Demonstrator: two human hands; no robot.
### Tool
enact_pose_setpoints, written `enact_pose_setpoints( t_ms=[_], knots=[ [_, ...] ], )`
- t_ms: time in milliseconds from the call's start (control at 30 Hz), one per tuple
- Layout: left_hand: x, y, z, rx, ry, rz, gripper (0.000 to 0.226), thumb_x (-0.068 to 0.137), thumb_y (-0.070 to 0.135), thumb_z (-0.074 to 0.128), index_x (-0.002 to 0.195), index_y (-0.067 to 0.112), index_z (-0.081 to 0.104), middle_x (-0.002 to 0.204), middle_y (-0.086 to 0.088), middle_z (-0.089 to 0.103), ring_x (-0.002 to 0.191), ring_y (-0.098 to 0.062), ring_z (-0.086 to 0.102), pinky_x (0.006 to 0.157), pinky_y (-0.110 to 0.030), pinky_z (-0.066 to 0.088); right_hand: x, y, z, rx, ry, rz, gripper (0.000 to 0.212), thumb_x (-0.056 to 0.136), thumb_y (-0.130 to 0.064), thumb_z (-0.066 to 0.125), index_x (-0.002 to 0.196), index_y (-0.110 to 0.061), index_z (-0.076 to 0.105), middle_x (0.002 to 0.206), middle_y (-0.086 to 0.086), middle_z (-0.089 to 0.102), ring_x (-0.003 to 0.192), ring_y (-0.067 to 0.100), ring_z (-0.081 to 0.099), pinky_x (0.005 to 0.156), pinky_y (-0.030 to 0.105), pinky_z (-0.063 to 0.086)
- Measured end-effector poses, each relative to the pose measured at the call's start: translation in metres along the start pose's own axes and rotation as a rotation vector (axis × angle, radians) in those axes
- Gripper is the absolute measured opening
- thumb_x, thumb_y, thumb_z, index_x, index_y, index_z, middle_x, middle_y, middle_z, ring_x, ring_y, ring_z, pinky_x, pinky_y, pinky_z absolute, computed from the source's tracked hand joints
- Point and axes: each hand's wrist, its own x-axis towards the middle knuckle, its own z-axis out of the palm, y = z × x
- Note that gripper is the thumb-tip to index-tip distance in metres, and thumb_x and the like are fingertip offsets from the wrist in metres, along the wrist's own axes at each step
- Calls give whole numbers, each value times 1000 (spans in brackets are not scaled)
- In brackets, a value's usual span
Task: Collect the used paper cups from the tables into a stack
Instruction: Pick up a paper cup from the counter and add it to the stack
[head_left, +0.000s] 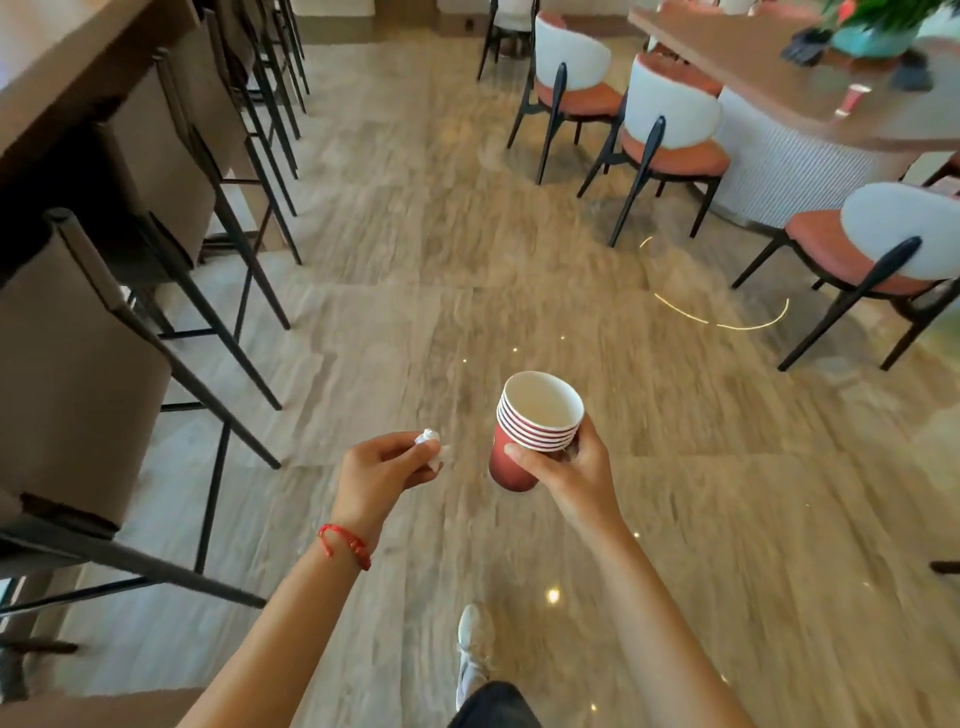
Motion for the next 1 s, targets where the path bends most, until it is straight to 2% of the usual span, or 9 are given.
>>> enact_pose_setpoints(
  t_ms=[300, 467, 567, 700, 800, 1000],
  knots=[
    [120, 47, 74, 31, -20, -14, 7, 81, 7, 67, 77, 4, 71, 64, -7, 69, 64, -14, 67, 68, -22, 58, 134, -8, -30, -14, 22, 17, 59, 56, -23, 82, 109, -28, 55, 108, -5, 67, 100, 5, 64, 79, 16, 51],
    [181, 79, 110, 37, -77, -37, 5, 79, 10, 69, 78, 6, 72, 62, -4, 70, 61, -11, 67, 62, -19, 55, 193, -22, -44, -18, 78, 32, 60, 56, -23, 83, 110, -28, 56, 105, -8, 68, 98, 3, 65, 76, 13, 50],
    [228, 88, 132, 50, -113, -59, 3, 78, 9, 70, 77, 7, 72, 62, -4, 71, 61, -12, 68, 61, -18, 55, 235, -20, -52, -17, 136, 34, 58, 56, -21, 83, 107, -28, 56, 103, -9, 68, 96, 1, 65, 75, 12, 49],
    [296, 100, 165, 91, -198, -56, 4, 79, 10, 70, 77, 8, 73, 70, -9, 72, 66, -13, 68, 68, -21, 57, 294, -16, -62, -22, 225, 39, 57, 55, -22, 83, 105, -29, 56, 98, -12, 69, 93, -2, 65, 72, 10, 49],
    [348, 114, 192, 133, -246, -65, 4, 79, 10, 70, 81, 8, 72, 72, -9, 72, 67, -13, 69, 73, -23, 57, 336, -18, -69, -9, 308, 58, 62, 55, -26, 84, 110, -30, 55, 105, -8, 68, 97, 1, 64, 76, 13, 50],
    [433, 135, 252, 221, -403, -61, 13, 80, 8, 70, 87, -2, 71, 77, -15, 71, 69, -15, 69, 68, -21, 57, 402, -23, -94, 22, 478, 52, 63, 56, -22, 83, 113, -26, 56, 108, -4, 68, 100, 7, 64, 80, 19, 52]
  ],
)
